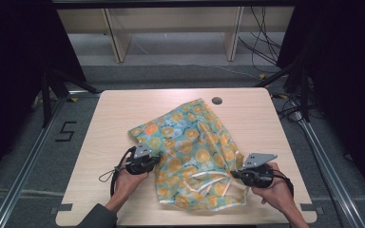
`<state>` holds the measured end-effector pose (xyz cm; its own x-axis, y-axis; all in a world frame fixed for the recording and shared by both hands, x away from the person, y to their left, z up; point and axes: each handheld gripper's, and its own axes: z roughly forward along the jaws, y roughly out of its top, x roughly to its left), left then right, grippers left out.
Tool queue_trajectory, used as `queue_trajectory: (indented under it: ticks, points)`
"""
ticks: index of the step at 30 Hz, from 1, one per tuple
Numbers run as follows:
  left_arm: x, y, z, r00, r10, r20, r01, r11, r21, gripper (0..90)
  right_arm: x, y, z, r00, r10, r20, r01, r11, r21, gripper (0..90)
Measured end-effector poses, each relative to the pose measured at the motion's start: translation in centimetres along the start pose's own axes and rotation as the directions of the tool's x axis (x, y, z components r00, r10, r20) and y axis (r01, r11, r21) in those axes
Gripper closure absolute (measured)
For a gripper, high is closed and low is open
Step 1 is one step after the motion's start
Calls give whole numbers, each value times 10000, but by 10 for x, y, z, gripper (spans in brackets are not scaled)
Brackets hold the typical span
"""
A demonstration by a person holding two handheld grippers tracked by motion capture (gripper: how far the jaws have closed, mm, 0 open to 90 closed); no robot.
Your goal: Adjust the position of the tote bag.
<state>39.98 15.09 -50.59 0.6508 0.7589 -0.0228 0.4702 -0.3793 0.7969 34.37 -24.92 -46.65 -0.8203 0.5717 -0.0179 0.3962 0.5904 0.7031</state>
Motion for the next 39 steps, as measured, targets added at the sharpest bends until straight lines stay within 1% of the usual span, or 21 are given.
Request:
queue_trajectory:
  ticks: [4, 6, 7, 10, 12, 13, 18, 19, 20, 23, 24, 25, 26, 30, 31, 32, 34, 36, 37, 38, 39]
  points:
    - [15, 10, 6, 9999, 148, -19, -148, 9998, -92, 885, 23, 1, 7, 9965, -238, -800, 254, 9995, 187, 900]
    - [19, 13, 8, 9998, 208, 33, -208, 9998, -6, 883, 28, 2, 11, 9950, -388, -920, 406, 9990, 171, 900]
    - [22, 15, 13, 9999, -107, 87, 109, 9998, -191, 881, 34, 3, 15, 9938, -402, -1033, 419, 9990, 146, 900]
    - [31, 16, 16, 9991, -393, 166, 394, 9992, -90, 863, 42, 8, 19, 9868, -724, -1451, 776, 9965, 304, 900]
    - [30, 17, 11, 9991, -423, 36, 423, 9991, -66, 799, 45, 8, 19, 9844, -698, -1618, 741, 9970, 203, 900]
    - [28, 18, 2, 9992, -266, -299, 268, 9996, 72, 745, 48, 9, 18, 9825, -721, -1715, 763, 9969, 182, 900]
    - [21, 16, -27, 9995, -106, -302, 109, 9999, 93, 569, 46, 9, 14, 9859, -592, -1568, 604, 9982, 27, 900]
    - [14, 15, -42, 9995, -220, -242, 220, 9998, -2, 534, 45, 9, 14, 9848, -549, -1647, 547, 9985, -62, 900]
    - [14, 15, -42, 9995, -220, -242, 220, 9998, -2, 498, 44, 9, 15, 9857, -526, -1604, 490, 9985, -260, 899]
    - [-11, 6, -70, 9961, 138, 876, -123, 9998, -176, 492, 43, 10, 12, 9881, -202, -1525, 157, 9994, -304, 900]
    - [-11, 6, -70, 9961, 138, 876, -123, 9998, -176, 484, 43, 10, 12, 9881, -202, -1525, 157, 9994, -304, 900]
    - [-19, 3, -74, 9906, -30, 1367, 70, 9996, -288, 484, 41, 10, 12, 9875, -397, -1525, 336, 9985, -423, 900]
    - [-32, -3, -78, 9811, -180, 1929, 209, 9997, -132, 446, 42, 10, 11, 9885, -88, -1509, 37, 9994, -342, 900]
    - [-44, -10, -78, 9787, -168, 2048, 88, 9992, 399, 376, 40, 11, 11, 9897, -219, -1414, 184, 9995, -261, 898]
    - [-52, -13, -74, 9693, -780, 2330, 698, 9966, 433, 321, 41, 11, 11, 9895, -121, -1438, 83, 9996, -264, 897]
    - [-52, -13, -74, 9693, -780, 2330, 698, 9966, 433, 304, 41, 11, 11, 9895, -121, -1438, 83, 9996, -264, 897]
    - [-58, -12, -73, 9577, -954, 2715, 874, 9953, 416, 291, 40, 11, 12, 9905, -122, -1368, 66, 9991, -416, 896]
    - [-64, -10, -73, 9534, -835, 2900, 791, 9965, 271, 283, 39, 12, 11, 9900, -180, -1403, 123, 9991, -418, 895]
    - [-70, -9, -70, 9653, -390, 2581, 310, 9989, 350, 319, 38, 11, 11, 9896, -145, -1431, 76, 9988, -487, 894]
    - [-70, -9, -70, 9653, -390, 2581, 310, 9989, 350, 383, 38, 11, 11, 9896, -145, -1431, 76, 9988, -487, 894]
    - [-70, -10, -65, 9718, 235, 2345, -333, 9987, 380, 477, 38, 12, 12, 9876, -166, -1559, 105, 9992, -394, 891]
